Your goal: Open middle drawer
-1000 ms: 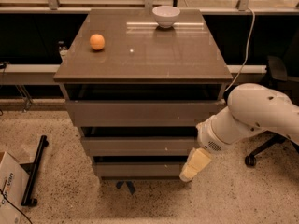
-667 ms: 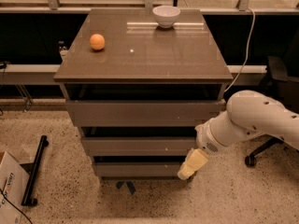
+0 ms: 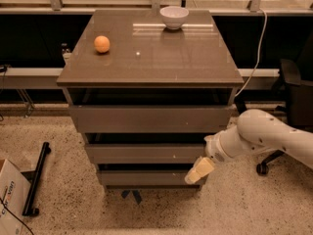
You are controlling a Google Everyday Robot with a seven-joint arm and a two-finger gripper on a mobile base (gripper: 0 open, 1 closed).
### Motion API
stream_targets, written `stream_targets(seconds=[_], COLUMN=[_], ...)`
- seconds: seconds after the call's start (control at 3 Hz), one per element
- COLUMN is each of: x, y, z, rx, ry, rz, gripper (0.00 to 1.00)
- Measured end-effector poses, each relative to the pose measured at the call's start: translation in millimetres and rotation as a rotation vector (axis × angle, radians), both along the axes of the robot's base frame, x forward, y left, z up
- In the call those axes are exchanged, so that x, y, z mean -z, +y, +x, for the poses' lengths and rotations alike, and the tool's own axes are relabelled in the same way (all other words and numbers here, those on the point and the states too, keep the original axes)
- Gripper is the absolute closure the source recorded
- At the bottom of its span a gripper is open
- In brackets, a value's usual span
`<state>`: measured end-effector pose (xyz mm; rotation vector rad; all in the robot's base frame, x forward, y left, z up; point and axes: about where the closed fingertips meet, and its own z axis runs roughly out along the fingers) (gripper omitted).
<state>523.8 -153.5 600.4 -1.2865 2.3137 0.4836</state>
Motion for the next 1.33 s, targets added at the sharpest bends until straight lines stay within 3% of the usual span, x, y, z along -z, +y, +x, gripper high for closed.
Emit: stream_targets(seconds=[0.33,1.0,1.33], x=[56,69,85], y=[-9,-5,6], z=[26,28,48], rx=[0.063,0.081,0.086], ry=[0.042,0.054,0.032], rz=[0.082,0.062,0.045], gripper=[0.00,0.00,0.00])
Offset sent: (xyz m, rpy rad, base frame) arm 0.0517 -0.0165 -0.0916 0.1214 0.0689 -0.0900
